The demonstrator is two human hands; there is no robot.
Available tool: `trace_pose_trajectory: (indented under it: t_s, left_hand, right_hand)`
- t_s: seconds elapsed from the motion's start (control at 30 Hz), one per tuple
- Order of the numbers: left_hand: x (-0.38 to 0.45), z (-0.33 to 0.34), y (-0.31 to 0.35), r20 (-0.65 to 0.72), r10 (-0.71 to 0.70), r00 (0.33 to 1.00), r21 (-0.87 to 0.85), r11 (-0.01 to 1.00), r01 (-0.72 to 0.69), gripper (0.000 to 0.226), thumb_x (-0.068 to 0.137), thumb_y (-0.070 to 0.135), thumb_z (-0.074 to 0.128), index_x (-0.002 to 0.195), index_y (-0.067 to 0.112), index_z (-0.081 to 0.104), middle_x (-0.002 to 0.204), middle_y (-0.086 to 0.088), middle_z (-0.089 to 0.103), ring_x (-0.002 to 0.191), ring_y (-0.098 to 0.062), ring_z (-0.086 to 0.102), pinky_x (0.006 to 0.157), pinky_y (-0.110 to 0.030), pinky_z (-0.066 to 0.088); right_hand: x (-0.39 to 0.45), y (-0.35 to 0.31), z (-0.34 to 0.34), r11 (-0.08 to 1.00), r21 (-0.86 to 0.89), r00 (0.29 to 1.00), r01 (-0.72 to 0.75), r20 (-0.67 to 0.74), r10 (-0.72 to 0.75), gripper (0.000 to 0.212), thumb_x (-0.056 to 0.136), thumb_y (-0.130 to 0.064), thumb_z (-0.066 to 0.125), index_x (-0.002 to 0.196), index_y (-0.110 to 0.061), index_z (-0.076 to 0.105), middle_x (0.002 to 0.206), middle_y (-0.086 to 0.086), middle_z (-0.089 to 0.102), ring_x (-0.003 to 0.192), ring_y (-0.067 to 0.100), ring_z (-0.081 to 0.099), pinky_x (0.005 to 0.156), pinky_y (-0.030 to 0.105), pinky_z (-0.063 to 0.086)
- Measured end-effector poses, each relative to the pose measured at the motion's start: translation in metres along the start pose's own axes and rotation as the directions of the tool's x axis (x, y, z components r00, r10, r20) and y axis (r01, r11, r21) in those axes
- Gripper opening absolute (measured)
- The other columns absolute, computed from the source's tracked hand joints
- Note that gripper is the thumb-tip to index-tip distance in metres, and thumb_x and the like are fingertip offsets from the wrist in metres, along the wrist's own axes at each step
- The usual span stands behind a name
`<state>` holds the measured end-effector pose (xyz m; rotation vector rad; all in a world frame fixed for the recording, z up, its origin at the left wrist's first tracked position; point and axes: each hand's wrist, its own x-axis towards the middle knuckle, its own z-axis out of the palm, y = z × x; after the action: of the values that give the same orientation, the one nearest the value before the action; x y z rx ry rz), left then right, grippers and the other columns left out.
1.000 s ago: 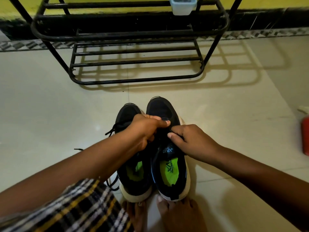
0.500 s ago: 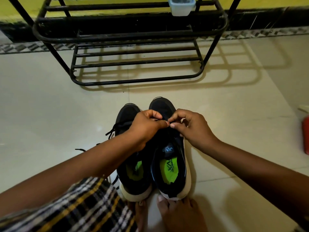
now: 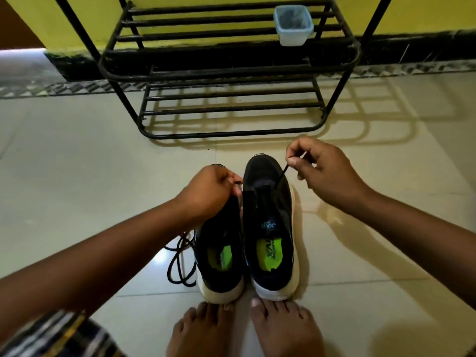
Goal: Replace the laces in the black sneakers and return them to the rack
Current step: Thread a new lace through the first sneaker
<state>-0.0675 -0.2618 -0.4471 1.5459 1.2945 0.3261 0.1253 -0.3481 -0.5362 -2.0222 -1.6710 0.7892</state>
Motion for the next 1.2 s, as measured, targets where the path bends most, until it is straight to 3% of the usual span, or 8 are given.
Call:
trace_pose_trajectory:
  t_s: [0.13, 0.2, 0.27, 0.33, 0.43, 0.5, 0.9, 1.2]
  left_hand:
    - [-0.014, -0.014, 0.029, -0.071, 0.096, 0.993, -0.161, 0.981, -0.106, 0.022, 0.099, 0.005, 0.041, 0.107, 0.009, 0.061, 0.081, 0.002, 0.065, 0.067, -0.007, 0.056, 0.067, -0.02, 0.049]
    - [-0.021, -0.02, 0.046, -0.099, 0.158, 0.983, -0.206, 0.963, -0.175, 0.022, 0.099, 0.005, 0.041, 0.098, 0.012, 0.062, 0.081, 0.002, 0.066, 0.066, -0.005, 0.056, 0.067, -0.021, 0.045]
    - [-0.026, -0.028, 0.066, -0.126, 0.223, 0.967, -0.225, 0.943, -0.247, 0.024, 0.099, 0.006, 0.041, 0.09, 0.016, 0.061, 0.081, 0.004, 0.067, 0.068, -0.004, 0.059, 0.066, -0.02, 0.043]
    - [-0.032, -0.039, 0.087, -0.16, 0.28, 0.947, -0.232, 0.921, -0.312, 0.023, 0.099, 0.007, 0.043, 0.088, 0.017, 0.061, 0.082, 0.004, 0.067, 0.071, -0.003, 0.061, 0.065, -0.018, 0.044]
    - [-0.043, -0.057, 0.121, -0.208, 0.355, 0.911, -0.194, 0.898, -0.394, 0.02, 0.097, 0.008, 0.048, 0.088, 0.018, 0.064, 0.082, 0.006, 0.066, 0.078, -0.005, 0.06, 0.066, -0.015, 0.047]
    - [-0.053, -0.07, 0.148, -0.231, 0.394, 0.889, -0.171, 0.883, -0.436, 0.017, 0.096, 0.009, 0.05, 0.094, 0.016, 0.065, 0.081, 0.009, 0.064, 0.08, -0.006, 0.056, 0.064, -0.015, 0.046]
    - [-0.092, -0.105, 0.237, -0.246, 0.463, 0.851, -0.047, 0.872, -0.488, 0.009, 0.092, 0.02, 0.058, 0.089, 0.021, 0.066, 0.1, 0.0, 0.064, 0.09, -0.012, 0.056, 0.071, -0.028, 0.05]
    - [-0.09, -0.091, 0.263, -0.379, 0.466, 0.8, -0.271, 0.77, -0.577, 0.016, 0.094, 0.012, 0.055, 0.105, 0.013, 0.066, 0.092, 0.005, 0.064, 0.082, -0.007, 0.057, 0.067, -0.022, 0.047]
  right_hand:
    - [-0.112, 0.011, 0.101, 0.979, -0.069, 0.926, -0.19, 0.319, 0.202, 0.04, 0.092, -0.04, 0.036, 0.077, -0.033, 0.072, 0.068, -0.008, 0.067, 0.055, 0.015, 0.062, 0.05, 0.027, 0.047]
    - [-0.097, 0.003, 0.083, 0.952, -0.023, 0.826, -0.305, 0.492, 0.276, 0.076, 0.102, -0.042, 0.002, 0.088, -0.02, 0.073, 0.103, -0.002, 0.069, 0.088, 0.017, 0.066, 0.078, 0.042, 0.05]
    - [-0.051, 0.033, 0.083, 0.935, -0.344, 0.9, -0.084, 0.377, 0.22, 0.063, 0.103, -0.035, 0.002, 0.081, -0.001, 0.051, 0.142, 0.004, 0.044, 0.109, 0.01, 0.052, 0.109, 0.035, 0.027]
    - [-0.026, 0.014, 0.033, 0.98, -0.19, 0.866, 0.055, 0.497, 0.048, 0.04, 0.105, -0.022, 0.022, 0.069, -0.013, 0.037, 0.128, 0.012, 0.051, 0.091, 0.012, 0.052, 0.111, 0.028, 0.025]
    - [0.006, -0.116, -0.124, 0.995, -0.079, 0.995, 0.059, 0.086, -0.052, 0.023, 0.096, -0.015, 0.05, 0.073, -0.014, 0.052, 0.085, 0.004, 0.062, 0.076, 0.015, 0.055, 0.072, 0.028, 0.054]
    - [-0.008, -0.195, -0.228, 0.945, -0.04, 0.922, 0.326, -0.207, -0.327, 0.02, 0.092, -0.011, 0.055, 0.075, -0.02, 0.057, 0.062, -0.012, 0.054, 0.058, 0.008, 0.051, 0.049, 0.02, 0.047]
    - [-0.034, -0.281, -0.311, 0.967, 0.054, 0.87, 0.249, -0.45, -0.199, 0.021, 0.096, -0.014, 0.05, 0.076, -0.018, 0.056, 0.074, 0.003, 0.056, 0.061, 0.017, 0.055, 0.05, 0.024, 0.039]
    - [-0.035, -0.279, -0.299, 0.923, 0.207, 0.84, 0.323, -0.512, -0.179, 0.015, 0.091, -0.01, 0.057, 0.079, -0.018, 0.058, 0.08, -0.002, 0.056, 0.069, 0.007, 0.049, 0.054, 0.02, 0.034]
